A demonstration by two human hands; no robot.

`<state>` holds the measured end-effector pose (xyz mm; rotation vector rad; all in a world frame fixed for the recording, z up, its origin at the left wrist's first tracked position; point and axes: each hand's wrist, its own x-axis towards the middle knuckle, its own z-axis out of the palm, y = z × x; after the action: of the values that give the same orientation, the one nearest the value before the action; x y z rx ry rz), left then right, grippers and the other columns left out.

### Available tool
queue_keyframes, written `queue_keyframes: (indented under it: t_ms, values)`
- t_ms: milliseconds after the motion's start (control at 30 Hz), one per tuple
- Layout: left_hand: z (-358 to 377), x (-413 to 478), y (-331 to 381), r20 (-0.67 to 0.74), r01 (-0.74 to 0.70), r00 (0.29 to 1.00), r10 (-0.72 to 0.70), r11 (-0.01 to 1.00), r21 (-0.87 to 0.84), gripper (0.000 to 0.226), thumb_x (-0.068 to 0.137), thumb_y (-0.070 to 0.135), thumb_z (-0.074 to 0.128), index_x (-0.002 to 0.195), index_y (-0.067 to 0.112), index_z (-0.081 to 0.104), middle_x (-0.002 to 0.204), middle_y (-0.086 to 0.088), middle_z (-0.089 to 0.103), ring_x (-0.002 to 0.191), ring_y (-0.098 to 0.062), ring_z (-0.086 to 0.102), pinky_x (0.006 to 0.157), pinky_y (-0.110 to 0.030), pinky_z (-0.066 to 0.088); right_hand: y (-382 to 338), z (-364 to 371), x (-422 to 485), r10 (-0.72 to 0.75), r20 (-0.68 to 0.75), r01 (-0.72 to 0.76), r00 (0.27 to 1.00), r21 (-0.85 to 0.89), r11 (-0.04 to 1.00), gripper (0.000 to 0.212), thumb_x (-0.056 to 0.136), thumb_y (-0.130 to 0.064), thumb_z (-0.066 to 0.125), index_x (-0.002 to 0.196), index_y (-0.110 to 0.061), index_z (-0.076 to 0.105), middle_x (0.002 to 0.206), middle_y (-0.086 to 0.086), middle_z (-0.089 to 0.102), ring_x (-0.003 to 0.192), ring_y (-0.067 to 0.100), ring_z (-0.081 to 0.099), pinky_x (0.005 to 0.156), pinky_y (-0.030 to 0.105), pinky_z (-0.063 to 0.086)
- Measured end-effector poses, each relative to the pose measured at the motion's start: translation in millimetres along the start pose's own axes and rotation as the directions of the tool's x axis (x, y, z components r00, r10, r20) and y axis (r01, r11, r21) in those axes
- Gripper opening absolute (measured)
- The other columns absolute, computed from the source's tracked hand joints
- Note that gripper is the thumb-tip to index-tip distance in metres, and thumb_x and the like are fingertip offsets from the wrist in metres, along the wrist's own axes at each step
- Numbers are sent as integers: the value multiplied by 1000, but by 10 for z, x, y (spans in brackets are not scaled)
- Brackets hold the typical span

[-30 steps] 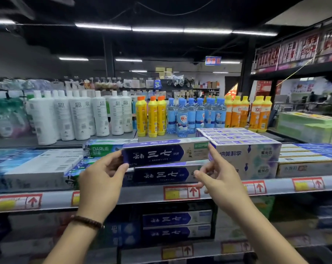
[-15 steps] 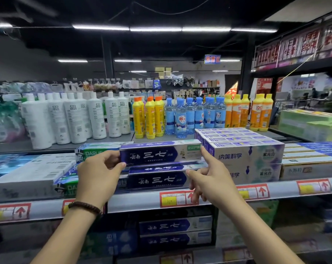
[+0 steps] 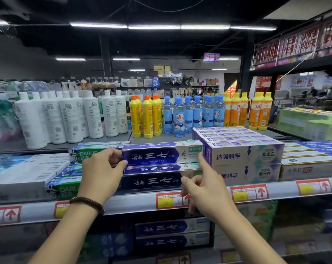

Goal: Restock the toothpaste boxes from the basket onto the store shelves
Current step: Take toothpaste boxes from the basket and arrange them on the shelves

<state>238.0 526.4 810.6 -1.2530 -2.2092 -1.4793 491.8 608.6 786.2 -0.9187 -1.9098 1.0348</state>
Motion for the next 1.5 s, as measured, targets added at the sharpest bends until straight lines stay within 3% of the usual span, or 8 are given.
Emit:
queue_keyframes:
  t_ms: [133, 267, 400, 600, 767, 1033, 1367, 1500]
  values:
    - [57, 4, 35, 13, 24, 1000, -24, 1000, -2, 16, 91, 23, 81, 105, 24, 72, 85, 11, 72, 82, 1, 65, 85, -24, 51, 70, 76, -131, -102, 1, 102, 995, -67, 993, 86, 104, -24, 61, 169, -35, 7, 77, 1, 77, 56, 16, 68, 63, 34, 60]
    - [86, -1, 52, 41, 28, 999, -28, 1000, 1, 22, 92, 22, 81, 110, 25, 69, 92, 5, 73, 84, -3, 66, 85, -24, 51, 157, 123, -210, -131, 32, 132, 991, -50, 990, 74, 103, -28, 63, 165, -40, 26, 82, 3, 76, 59, 15, 66, 74, 46, 60]
    - [113, -18, 93, 42, 32, 999, -32, 999, 1, 23, 92, 20, 80, 111, 25, 68, 94, 4, 71, 84, -5, 66, 82, -23, 50, 187, 134, -244, -120, 7, 120, 993, 43, 992, 76, 102, -23, 63, 165, -43, 24, 85, 5, 76, 56, 20, 66, 71, 48, 61]
    - [103, -32, 88, 36, 40, 999, -40, 999, 3, 24, 91, 19, 80, 111, 25, 70, 92, 6, 71, 83, 2, 64, 81, -20, 48, 193, 130, -220, -148, -41, 150, 988, 56, 987, 78, 102, -26, 65, 165, -46, 24, 85, 3, 75, 61, 26, 70, 84, 46, 62]
    - [67, -57, 92, 16, 36, 999, -36, 999, -22, 20, 92, 17, 78, 108, 25, 71, 86, 9, 74, 82, -2, 69, 83, -25, 55, 217, 160, -250, -155, -71, 162, 985, 105, 981, 71, 102, -21, 66, 160, -45, 34, 86, 3, 73, 55, 27, 69, 66, 48, 62]
    - [-128, -317, 137, -79, -52, 996, 48, 997, -53, 13, 93, 21, 75, 103, 29, 70, 85, 17, 71, 76, 3, 64, 68, -11, 43, 232, 228, -336, -145, -91, 154, 985, 107, 982, 60, 101, -17, 67, 150, -43, 45, 90, 0, 73, 55, 25, 71, 65, 52, 61]
    - [-437, -813, -54, -69, -32, 997, 23, 991, -133, 13, 92, 21, 76, 93, 32, 70, 78, 13, 70, 78, -3, 64, 63, -6, 43, 210, 513, -568, -108, -110, 116, 988, 66, 991, 45, 99, -18, 68, 136, -41, 54, 96, -16, 72, 66, 24, 75, 73, 50, 62]
    - [-524, -1002, -151, -19, -18, 1000, 15, 988, -154, 14, 92, 21, 76, 93, 32, 69, 79, 13, 71, 78, -5, 64, 66, -6, 46, 185, 674, -714, -94, -123, 101, 988, 58, 993, 38, 97, -20, 72, 122, -45, 58, 98, -16, 72, 84, 10, 73, 76, 29, 60]
